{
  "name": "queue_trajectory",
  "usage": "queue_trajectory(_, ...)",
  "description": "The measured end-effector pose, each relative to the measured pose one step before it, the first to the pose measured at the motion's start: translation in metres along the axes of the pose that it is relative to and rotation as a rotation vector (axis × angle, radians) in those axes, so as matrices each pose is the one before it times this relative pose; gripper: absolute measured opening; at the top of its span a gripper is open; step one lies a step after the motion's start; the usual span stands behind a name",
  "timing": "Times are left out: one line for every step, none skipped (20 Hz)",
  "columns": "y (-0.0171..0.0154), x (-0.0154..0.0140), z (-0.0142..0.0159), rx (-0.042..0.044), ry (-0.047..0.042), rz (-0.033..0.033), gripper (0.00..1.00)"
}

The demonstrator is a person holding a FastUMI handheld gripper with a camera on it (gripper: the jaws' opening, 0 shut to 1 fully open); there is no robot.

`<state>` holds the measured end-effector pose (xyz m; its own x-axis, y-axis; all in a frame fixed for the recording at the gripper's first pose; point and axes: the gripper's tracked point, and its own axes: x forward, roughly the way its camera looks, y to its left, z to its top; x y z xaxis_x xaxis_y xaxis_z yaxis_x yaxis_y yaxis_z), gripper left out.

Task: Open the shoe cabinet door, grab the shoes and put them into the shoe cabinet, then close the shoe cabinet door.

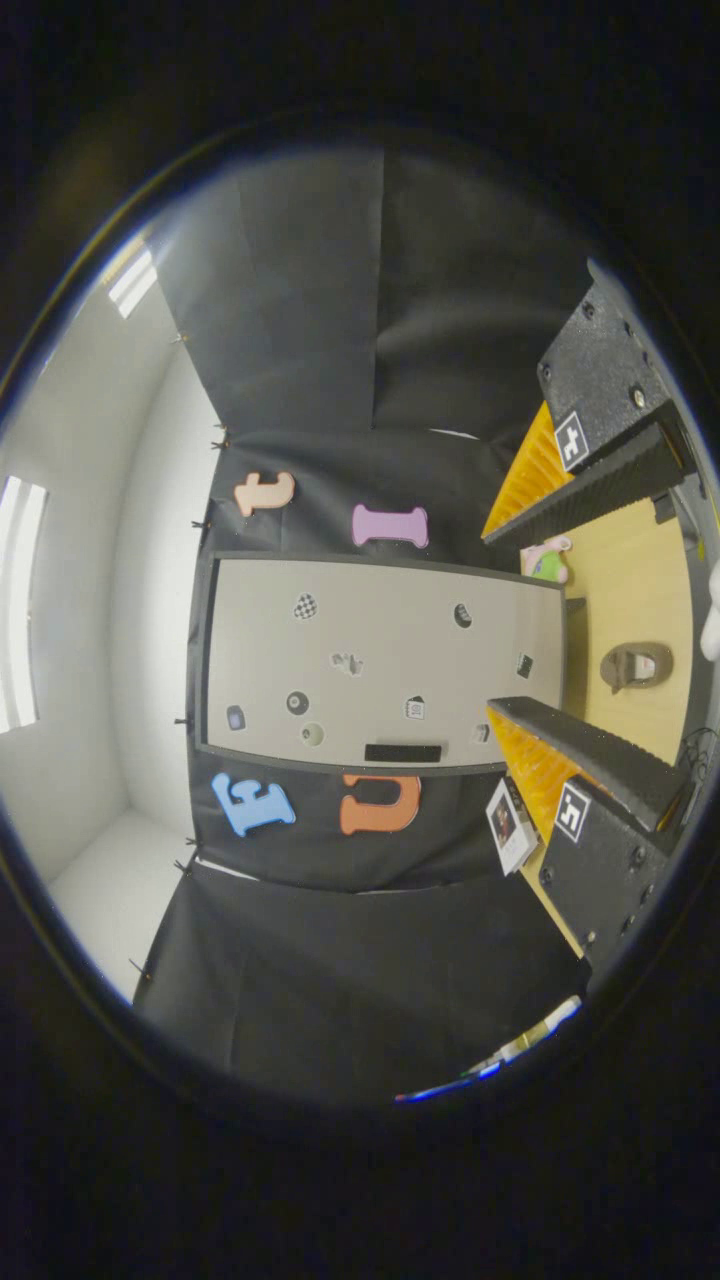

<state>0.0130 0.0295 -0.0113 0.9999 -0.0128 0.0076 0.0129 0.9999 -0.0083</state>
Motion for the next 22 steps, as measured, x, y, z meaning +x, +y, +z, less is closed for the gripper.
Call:
queue_trajectory(0.00366,0.00054,-0.00045,0.00100,-0.00060,0.00796,0.98)
queue_trajectory(0.00370,0.00332,0.00053,-0.00070,0.00227,0.00744,0.98)
queue_trajectory(0.00494,0.00111,0.00068,-0.00152,0.00172,0.01023,0.98)
queue_trajectory(0.00768,0.00210,0.00046,-0.00181,-0.00063,0.01278,0.98)
queue_trajectory(0.00382,0.00455,0.00146,-0.00037,-0.00273,0.01055,0.98)
queue_trajectory(0.00655,0.00443,0.00170,0.00196,-0.00375,0.01425,0.98)
queue_trajectory(0.00630,0.00570,-0.00125,0.00114,0.00040,0.01096,0.98)
queue_trajectory(0.00566,0.00740,0.00120,0.00272,-0.00196,0.00912,0.98)
queue_trajectory(0.00574,0.00795,0.00026,0.00890,0.00022,0.00356,0.98)
queue_trajectory(0.00585,0.01043,0.00087,0.01192,0.00146,0.00551,0.98)
queue_trajectory(0.01007,0.01269,0.00116,0.01246,0.00218,0.01988,0.98)
queue_trajectory(0.01240,0.01385,0.00122,0.00839,0.00303,0.02158,0.98)
queue_trajectory(0.00812,0.01590,0.00262,0.00457,-0.00222,0.01915,0.98)
queue_trajectory(0.00851,0.01692,0.00404,0.00135,-0.00397,0.01423,0.97)
queue_trajectory(0.00618,0.01433,0.00124,0.00183,-0.00836,0.00770,0.97)
queue_trajectory(0.00588,0.01684,0.00131,0.00142,-0.00438,0.00699,0.98)
queue_trajectory(0.00699,0.02022,0.00106,-0.00057,-0.00327,0.00953,0.97)
queue_trajectory(0.00564,0.01997,0.00064,-0.00174,-0.00214,0.00692,0.97)
queue_trajectory(0.00332,0.01964,0.00022,-0.00294,0.00357,0.00165,0.97)
queue_trajectory(0.00349,0.02054,0.00128,-0.00108,-0.00567,-0.00015,0.98)
queue_trajectory(0.00366,0.02062,0.00105,-0.00144,-0.00106,0.00150,0.98)
queue_trajectory(0.00336,0.02149,0.00033,-0.00035,-0.00185,0.00127,0.98)
